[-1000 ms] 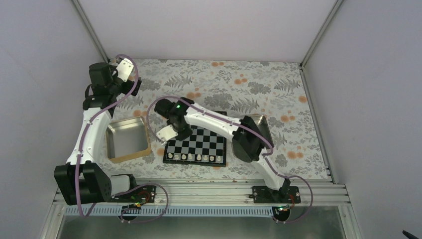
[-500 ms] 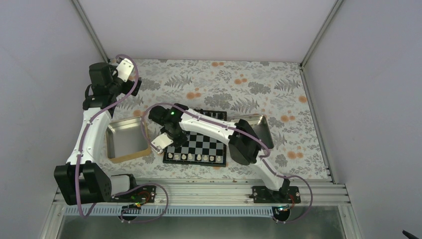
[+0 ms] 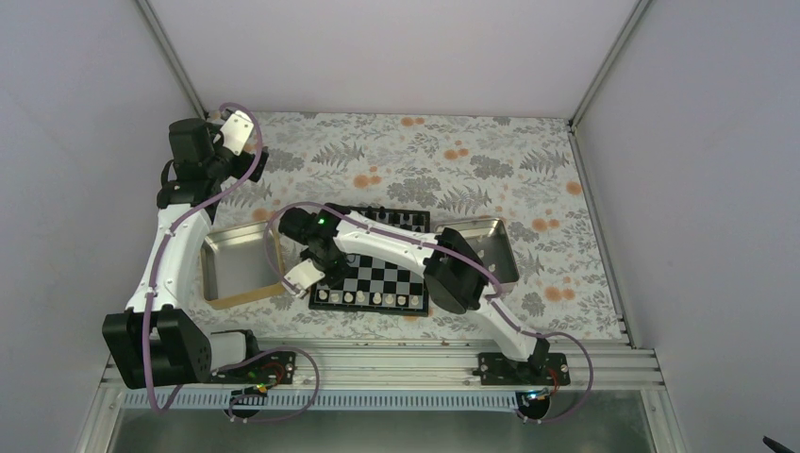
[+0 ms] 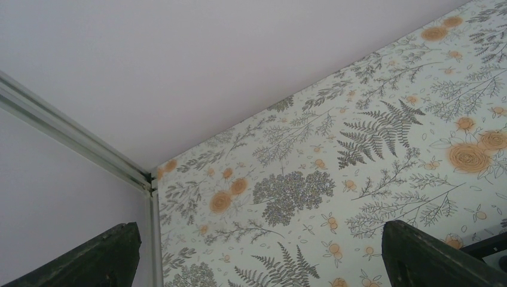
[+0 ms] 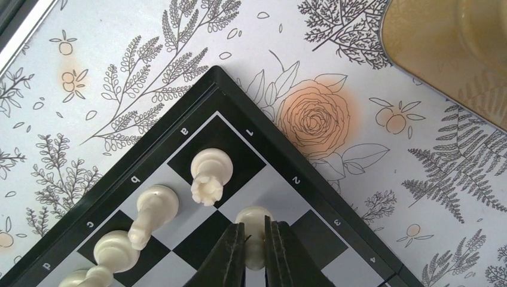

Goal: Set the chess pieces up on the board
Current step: Place the chess piece on the chessboard.

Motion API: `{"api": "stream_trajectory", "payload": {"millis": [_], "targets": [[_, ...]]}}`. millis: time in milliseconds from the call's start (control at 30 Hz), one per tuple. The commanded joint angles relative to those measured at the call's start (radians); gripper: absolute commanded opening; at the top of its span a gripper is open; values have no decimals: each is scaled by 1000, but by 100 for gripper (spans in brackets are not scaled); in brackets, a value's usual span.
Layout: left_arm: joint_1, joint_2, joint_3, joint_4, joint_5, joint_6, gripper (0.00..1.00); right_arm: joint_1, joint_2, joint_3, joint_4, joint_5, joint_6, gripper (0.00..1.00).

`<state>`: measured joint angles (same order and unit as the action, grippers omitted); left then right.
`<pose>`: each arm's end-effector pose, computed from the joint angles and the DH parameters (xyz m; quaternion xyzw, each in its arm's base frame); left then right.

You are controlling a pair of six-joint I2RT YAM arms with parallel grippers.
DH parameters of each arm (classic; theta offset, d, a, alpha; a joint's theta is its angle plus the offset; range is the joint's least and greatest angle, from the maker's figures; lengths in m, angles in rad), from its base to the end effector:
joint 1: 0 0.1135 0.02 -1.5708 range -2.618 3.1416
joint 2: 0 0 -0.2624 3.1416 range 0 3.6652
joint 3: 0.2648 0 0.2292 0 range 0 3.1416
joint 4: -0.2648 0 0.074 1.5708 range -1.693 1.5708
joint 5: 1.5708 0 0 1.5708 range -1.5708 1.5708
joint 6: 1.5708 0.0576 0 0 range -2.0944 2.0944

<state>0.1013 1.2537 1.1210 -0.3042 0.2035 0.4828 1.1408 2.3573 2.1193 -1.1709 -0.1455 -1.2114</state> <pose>0.2833 0.0171 0.3378 0.2127 0.8136 0.0718 0.5363 0.1825 0.4180 0.1757 -0.9199 0.3768 0.0696 0.0832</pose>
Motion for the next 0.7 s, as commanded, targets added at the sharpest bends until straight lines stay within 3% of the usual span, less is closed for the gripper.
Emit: {"api": "stream_trajectory", "payload": {"millis": [0,267,400,533,667], "targets": [[5,-22,-1,22,22,-3,100,13,2,8,20,-19,-11,11],[4,-26,-2,23,22,-4,100,10,-26,-11,47,0,-7,22],[5,-29,0,19,23,-4,100,2,-49,-19,38,20,6,23],[6,-27,7,15,25,-5,100,-32,-136,-56,9,22,34,23],[6,-34,7,13,23,-3,100,-116,-303,-203,24,56,82,24]]}}
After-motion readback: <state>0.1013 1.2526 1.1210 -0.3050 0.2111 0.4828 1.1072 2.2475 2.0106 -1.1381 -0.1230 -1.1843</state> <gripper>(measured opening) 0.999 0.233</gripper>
